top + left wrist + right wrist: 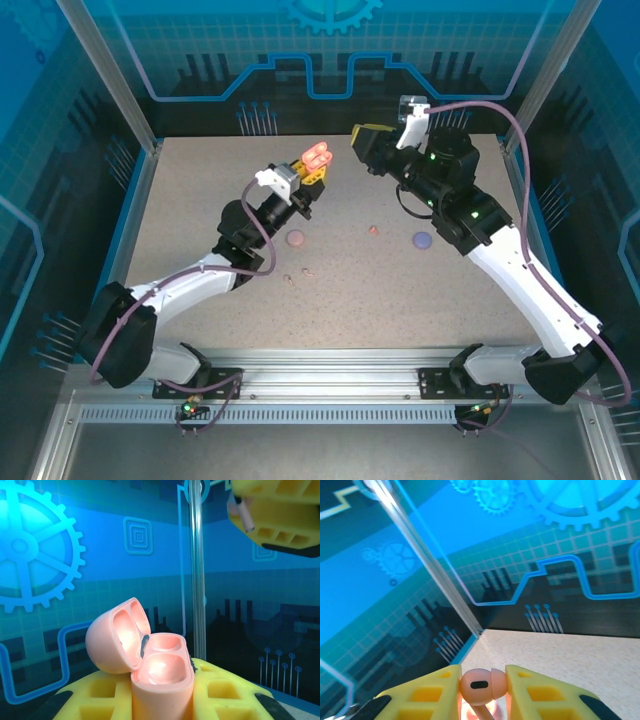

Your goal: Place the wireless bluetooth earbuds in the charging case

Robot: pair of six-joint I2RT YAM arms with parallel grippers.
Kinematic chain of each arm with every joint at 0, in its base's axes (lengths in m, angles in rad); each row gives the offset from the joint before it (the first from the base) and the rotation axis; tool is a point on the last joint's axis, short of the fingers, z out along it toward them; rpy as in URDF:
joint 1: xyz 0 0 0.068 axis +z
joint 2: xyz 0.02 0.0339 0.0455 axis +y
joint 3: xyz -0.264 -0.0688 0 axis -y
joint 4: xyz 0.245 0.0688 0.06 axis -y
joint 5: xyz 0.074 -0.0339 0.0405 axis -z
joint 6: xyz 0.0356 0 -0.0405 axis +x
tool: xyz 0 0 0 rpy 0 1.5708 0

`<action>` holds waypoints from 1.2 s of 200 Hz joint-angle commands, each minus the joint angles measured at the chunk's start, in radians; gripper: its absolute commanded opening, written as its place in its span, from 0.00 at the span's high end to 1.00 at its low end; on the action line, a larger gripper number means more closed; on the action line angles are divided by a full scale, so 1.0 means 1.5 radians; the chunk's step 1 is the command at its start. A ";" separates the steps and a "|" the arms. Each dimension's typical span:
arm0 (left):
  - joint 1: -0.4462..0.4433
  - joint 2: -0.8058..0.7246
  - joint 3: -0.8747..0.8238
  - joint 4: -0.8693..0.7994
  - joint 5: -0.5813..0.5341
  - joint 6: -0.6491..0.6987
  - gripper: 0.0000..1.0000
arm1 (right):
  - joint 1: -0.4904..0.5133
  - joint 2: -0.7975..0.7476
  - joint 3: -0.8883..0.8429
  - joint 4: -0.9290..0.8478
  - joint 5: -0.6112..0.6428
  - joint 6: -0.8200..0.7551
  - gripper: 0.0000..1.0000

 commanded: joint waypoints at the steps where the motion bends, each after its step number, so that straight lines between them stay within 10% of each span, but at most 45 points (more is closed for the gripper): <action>1: -0.008 0.007 0.034 0.022 0.001 -0.017 1.00 | 0.023 -0.010 -0.040 0.114 -0.064 -0.021 0.74; 89: -0.020 0.022 0.055 0.020 -0.003 -0.022 1.00 | 0.038 0.002 -0.164 0.340 -0.092 0.037 0.74; 240: -0.023 0.027 0.061 0.014 -0.003 -0.013 1.00 | 0.055 0.039 -0.191 0.373 -0.115 0.063 0.76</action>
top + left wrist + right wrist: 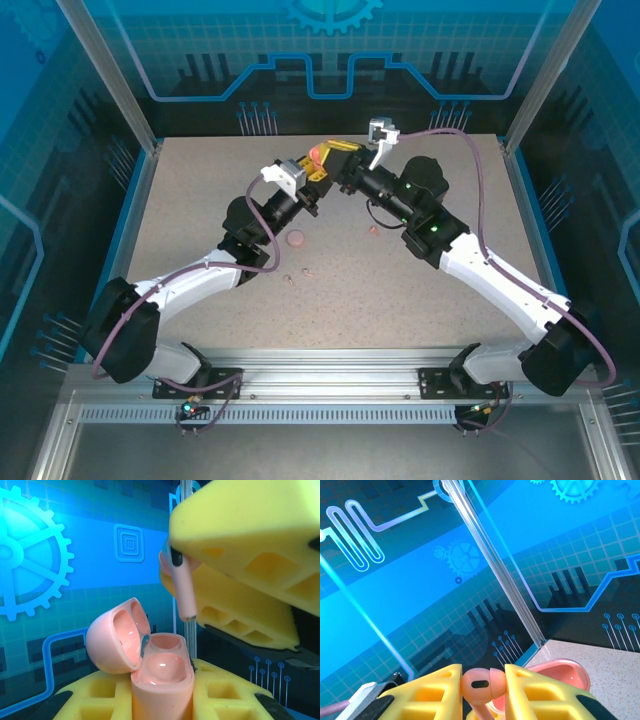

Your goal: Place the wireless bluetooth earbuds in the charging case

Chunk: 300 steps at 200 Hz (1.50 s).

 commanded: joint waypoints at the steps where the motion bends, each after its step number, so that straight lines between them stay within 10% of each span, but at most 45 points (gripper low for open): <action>1: -0.005 0.008 0.025 0.013 -0.003 -0.002 1.00 | 0.013 0.007 -0.010 0.029 -0.013 0.006 0.76; 300: -0.009 -0.018 0.031 0.010 -0.012 0.010 1.00 | 0.027 0.030 -0.025 -0.057 0.071 -0.087 0.79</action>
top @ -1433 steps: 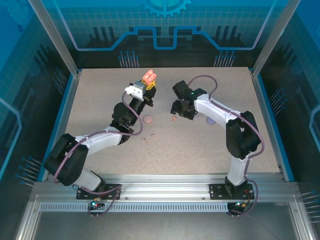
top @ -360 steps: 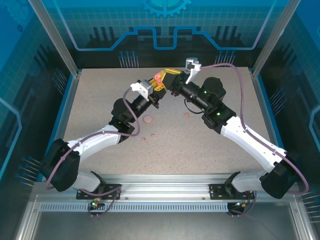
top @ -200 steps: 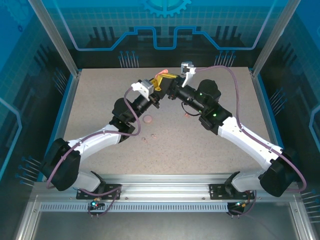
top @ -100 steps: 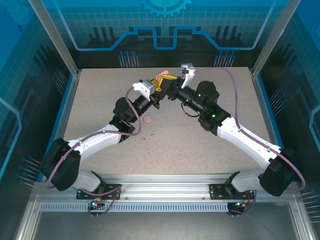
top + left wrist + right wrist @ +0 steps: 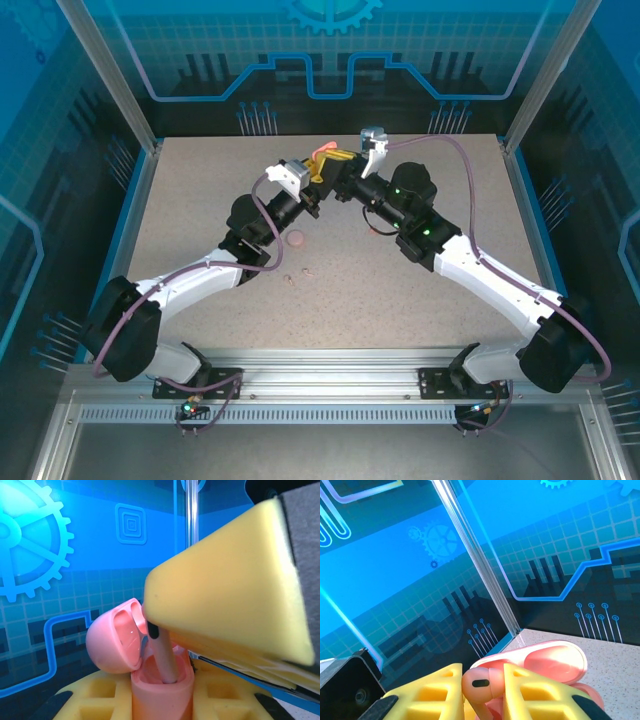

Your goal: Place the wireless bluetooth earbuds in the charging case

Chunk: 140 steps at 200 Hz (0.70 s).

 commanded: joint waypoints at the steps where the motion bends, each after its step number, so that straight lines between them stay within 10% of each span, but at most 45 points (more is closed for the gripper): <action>1: -0.008 -0.023 0.028 0.053 -0.004 0.007 1.00 | 0.015 0.017 0.005 -0.048 0.020 -0.021 0.79; 140: -0.009 -0.039 0.023 0.049 -0.011 0.021 1.00 | 0.021 0.015 0.005 -0.093 0.053 -0.024 0.80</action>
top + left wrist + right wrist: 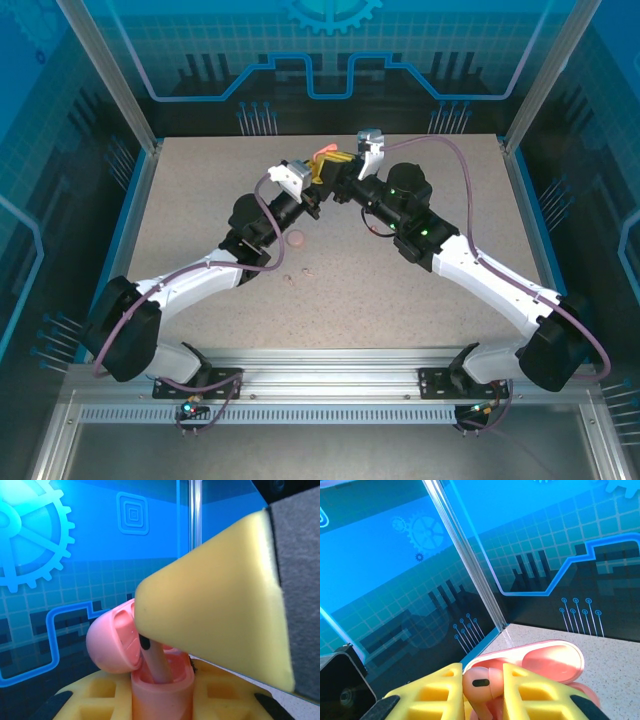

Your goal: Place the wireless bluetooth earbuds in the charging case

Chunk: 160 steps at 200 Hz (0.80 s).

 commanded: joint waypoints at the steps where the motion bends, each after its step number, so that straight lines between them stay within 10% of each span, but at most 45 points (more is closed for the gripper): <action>1: -0.008 -0.039 0.024 0.072 -0.002 0.016 1.00 | 0.012 0.010 0.001 -0.064 0.017 0.001 0.80; 160: -0.008 -0.041 0.022 0.068 0.005 0.012 1.00 | 0.001 0.029 0.031 -0.085 0.039 0.052 0.67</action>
